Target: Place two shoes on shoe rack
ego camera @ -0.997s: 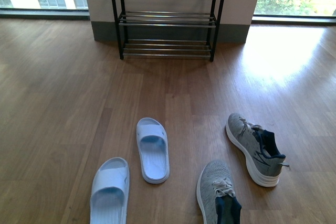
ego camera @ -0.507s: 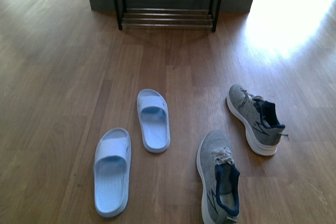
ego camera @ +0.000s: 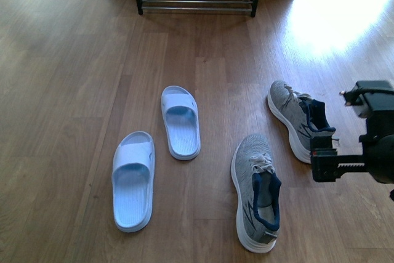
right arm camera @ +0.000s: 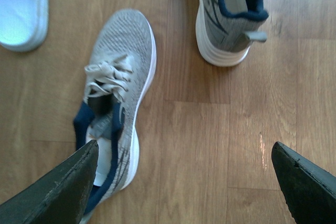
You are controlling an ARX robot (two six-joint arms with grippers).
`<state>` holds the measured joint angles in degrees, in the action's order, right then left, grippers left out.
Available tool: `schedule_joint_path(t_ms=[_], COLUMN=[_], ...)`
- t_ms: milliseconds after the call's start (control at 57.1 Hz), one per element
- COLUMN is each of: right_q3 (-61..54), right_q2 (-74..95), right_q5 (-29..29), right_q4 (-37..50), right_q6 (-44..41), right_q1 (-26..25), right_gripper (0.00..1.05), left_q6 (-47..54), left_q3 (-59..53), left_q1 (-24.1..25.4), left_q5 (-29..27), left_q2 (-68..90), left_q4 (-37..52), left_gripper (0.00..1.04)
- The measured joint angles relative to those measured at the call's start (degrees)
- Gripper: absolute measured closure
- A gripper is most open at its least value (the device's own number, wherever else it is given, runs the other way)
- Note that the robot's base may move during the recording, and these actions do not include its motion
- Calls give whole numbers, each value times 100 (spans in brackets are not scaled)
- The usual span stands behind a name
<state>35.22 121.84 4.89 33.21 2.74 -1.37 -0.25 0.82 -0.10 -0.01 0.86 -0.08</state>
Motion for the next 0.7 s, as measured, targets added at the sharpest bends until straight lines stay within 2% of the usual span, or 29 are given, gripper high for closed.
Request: schedule_joint_path(t_ms=[298, 578, 700], right_q3=[955, 1773, 1971], right_q2=[1766, 2623, 2811], right_q5=[-42, -780, -826], right_q4=[-273, -966, -1043], right_q6=[-20, 695, 850], right_q1=[-96, -96, -96], right_gripper=[9, 9, 9], left_q6=[0, 0, 0], left_q3=[-2, -2, -2], left_q1=[0, 0, 0], left_q5=[0, 0, 0], left_q2=[0, 0, 0], left_q4=[0, 0, 0], left_gripper=[9, 9, 9])
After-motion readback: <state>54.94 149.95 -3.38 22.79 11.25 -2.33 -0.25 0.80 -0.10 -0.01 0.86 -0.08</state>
